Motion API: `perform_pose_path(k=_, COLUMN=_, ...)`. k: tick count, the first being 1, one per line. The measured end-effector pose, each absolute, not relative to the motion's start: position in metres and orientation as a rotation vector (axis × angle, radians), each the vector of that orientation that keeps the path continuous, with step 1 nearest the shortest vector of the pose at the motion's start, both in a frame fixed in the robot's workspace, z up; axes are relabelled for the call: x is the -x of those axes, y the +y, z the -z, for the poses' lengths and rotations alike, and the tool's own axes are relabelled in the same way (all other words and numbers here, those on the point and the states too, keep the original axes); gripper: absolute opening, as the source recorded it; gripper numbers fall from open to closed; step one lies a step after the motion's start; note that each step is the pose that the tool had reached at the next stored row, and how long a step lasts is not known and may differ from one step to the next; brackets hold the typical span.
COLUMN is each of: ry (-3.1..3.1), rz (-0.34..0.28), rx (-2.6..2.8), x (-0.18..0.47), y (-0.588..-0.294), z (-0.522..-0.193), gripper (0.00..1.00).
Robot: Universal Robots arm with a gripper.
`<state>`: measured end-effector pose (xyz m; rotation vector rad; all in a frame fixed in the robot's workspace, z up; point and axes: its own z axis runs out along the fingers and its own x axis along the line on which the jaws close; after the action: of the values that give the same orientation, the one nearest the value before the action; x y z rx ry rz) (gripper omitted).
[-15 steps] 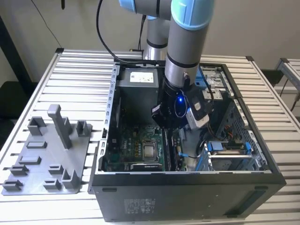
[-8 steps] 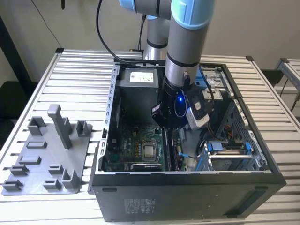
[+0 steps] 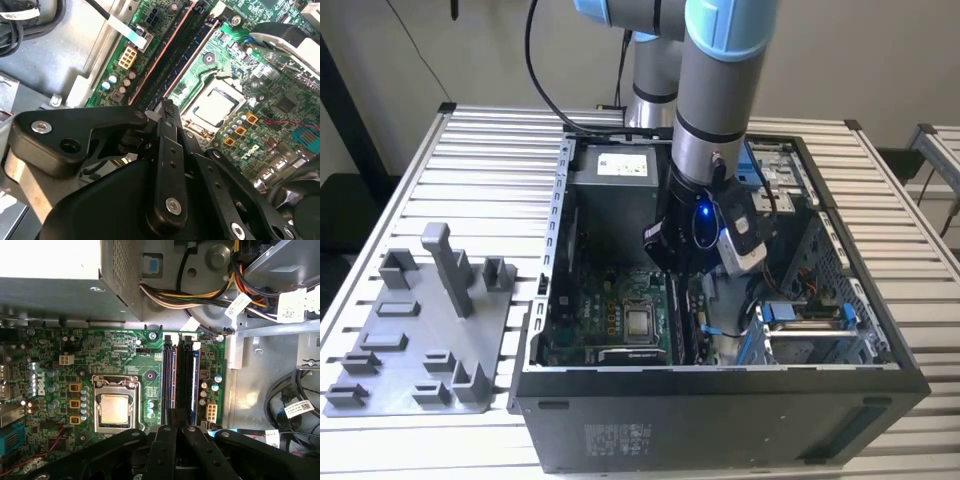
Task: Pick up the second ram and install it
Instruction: 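Press down the second ram until it locks into place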
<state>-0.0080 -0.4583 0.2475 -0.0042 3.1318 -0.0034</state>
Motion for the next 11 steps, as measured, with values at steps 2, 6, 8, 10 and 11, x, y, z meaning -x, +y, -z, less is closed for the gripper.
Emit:
perform_pose_path(k=2, ry=3.129, rz=0.003, rx=0.012, x=0.0079, y=-0.4583, z=-0.2474, gripper=0.11)
perform_pose_path(k=6, ry=3.126, rz=0.003, rx=0.113, x=0.0082, y=-0.4584, z=-0.2476, gripper=0.11)
perform_pose_path(k=8, ry=3.124, rz=0.001, rx=0.13, x=0.0083, y=-0.4591, z=-0.2475, gripper=0.11)
perform_pose_path(k=10, ry=3.123, rz=-0.01, rx=0.144, x=0.0087, y=-0.4594, z=-0.2472, gripper=0.11)
perform_pose_path(k=11, ry=3.122, rz=-0.011, rx=0.163, x=0.0088, y=-0.4593, z=-0.2472, gripper=0.11)
